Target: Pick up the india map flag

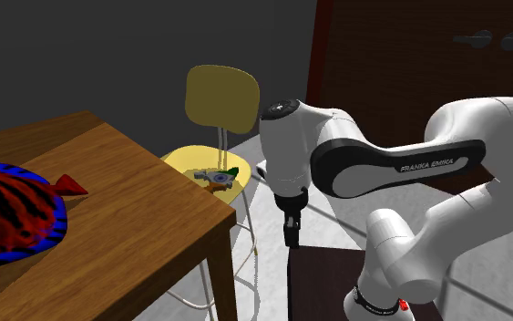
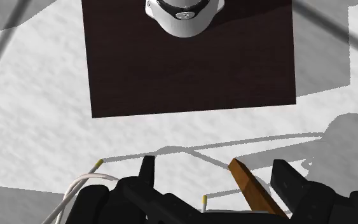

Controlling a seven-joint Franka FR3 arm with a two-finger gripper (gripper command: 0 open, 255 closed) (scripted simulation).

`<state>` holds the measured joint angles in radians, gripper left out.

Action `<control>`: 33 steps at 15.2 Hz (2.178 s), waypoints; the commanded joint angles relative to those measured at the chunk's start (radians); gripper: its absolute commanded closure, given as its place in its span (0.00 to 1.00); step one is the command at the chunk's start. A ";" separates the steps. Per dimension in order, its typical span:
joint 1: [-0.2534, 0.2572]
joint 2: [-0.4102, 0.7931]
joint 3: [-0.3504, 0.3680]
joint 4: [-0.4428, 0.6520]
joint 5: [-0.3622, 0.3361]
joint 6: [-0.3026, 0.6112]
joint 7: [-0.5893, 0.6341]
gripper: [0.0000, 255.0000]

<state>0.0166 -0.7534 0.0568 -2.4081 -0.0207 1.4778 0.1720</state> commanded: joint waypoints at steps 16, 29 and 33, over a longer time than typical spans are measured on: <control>-0.081 0.418 -0.175 0.356 -0.070 0.201 -0.179 0.00; -0.137 0.777 -0.278 0.777 0.016 0.229 -0.326 0.00; -0.137 0.770 -0.278 0.715 0.014 0.285 -0.325 0.00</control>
<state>-0.1201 0.0177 -0.2205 -1.6808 -0.0067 1.7499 -0.1524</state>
